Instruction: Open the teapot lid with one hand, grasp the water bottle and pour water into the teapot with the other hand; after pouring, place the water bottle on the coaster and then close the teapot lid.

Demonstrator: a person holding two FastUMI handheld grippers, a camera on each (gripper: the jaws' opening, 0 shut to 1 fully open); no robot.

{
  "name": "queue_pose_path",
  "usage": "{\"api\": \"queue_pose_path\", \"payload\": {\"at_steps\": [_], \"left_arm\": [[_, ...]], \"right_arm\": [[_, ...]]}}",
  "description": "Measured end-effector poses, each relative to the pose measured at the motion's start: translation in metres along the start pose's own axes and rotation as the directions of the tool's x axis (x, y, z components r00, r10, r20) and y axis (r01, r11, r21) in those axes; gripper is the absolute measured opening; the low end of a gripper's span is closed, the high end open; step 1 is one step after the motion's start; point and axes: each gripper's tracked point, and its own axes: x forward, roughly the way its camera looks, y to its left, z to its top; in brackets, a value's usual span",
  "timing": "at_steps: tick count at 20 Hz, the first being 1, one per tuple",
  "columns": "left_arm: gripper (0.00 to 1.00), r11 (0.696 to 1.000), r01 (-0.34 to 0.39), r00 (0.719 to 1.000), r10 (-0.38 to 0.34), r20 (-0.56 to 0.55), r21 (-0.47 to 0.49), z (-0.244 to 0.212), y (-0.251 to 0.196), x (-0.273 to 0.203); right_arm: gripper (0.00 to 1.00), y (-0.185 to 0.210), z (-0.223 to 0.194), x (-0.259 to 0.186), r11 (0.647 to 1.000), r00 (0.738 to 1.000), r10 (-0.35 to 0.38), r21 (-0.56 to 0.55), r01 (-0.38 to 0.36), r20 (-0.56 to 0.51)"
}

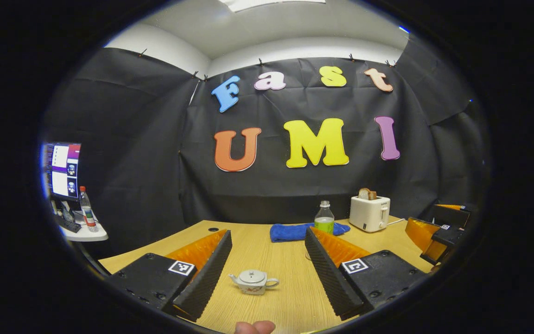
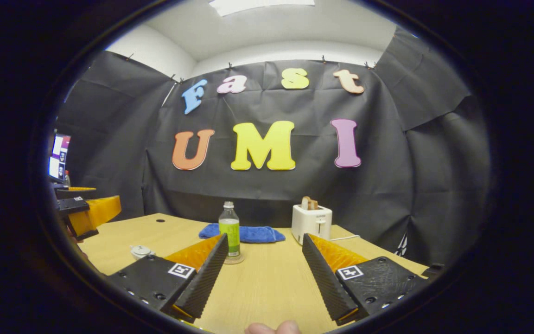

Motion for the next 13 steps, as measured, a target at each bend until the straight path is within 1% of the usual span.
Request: {"api": "queue_pose_path", "payload": {"at_steps": [1, 2, 3, 5, 6, 10, 11, 12, 13], "left_arm": [[0.99, 1.0, 0.003, 1.0, -0.003, 0.0, -0.003, 0.0, 0.0, -0.001], [0.99, 1.0, 0.002, 1.0, -0.002, 0.003, -0.005, 0.001, 0.001, -0.001], [0.99, 1.0, 0.004, 1.0, -0.004, 0.004, -0.005, 0.001, 0.001, -0.002], [0.99, 1.0, -0.002, 1.0, 0.002, 0.007, -0.001, 0.002, 0.004, -0.002], [0.99, 1.0, -0.01, 1.0, 0.01, 0.009, 0.001, 0.003, 0.007, -0.001], [0.99, 1.0, -0.018, 1.0, 0.018, 0.021, 0.005, 0.007, 0.011, -0.002], [0.99, 1.0, -0.019, 1.0, 0.019, 0.021, 0.005, 0.006, 0.013, -0.002], [0.99, 1.0, -0.02, 1.0, 0.02, 0.021, 0.004, 0.006, 0.013, -0.001], [0.99, 1.0, -0.02, 1.0, 0.02, 0.02, 0.005, 0.006, 0.012, -0.001]], "right_arm": [[0.97, 0.001, 0.001, -0.001, 1.0, 1.0, -0.001, 0.002, 0.001, -0.002], [0.95, 0.002, 0.001, -0.002, 1.0, 1.0, 0.002, 0.001, -0.002, -0.001], [0.98, 0.004, 0.002, -0.002, 1.0, 1.0, 0.002, -0.001, -0.002, -0.003], [0.98, 0.007, 0.002, -0.002, 1.0, 1.0, 0.007, -0.007, -0.007, -0.002], [0.95, 0.009, 0.002, -0.002, 1.0, 1.0, 0.009, -0.006, -0.009, -0.002], [0.95, 0.012, 0.0, -0.003, 1.0, 1.0, 0.006, -0.001, -0.006, -0.008], [0.98, 0.012, 0.001, -0.002, 1.0, 1.0, 0.006, -0.002, -0.006, -0.006], [0.95, 0.011, 0.001, -0.002, 1.0, 1.0, 0.004, -0.002, -0.004, -0.005], [0.95, 0.011, 0.002, -0.001, 1.0, 1.0, 0.004, -0.002, -0.004, -0.004]]}}
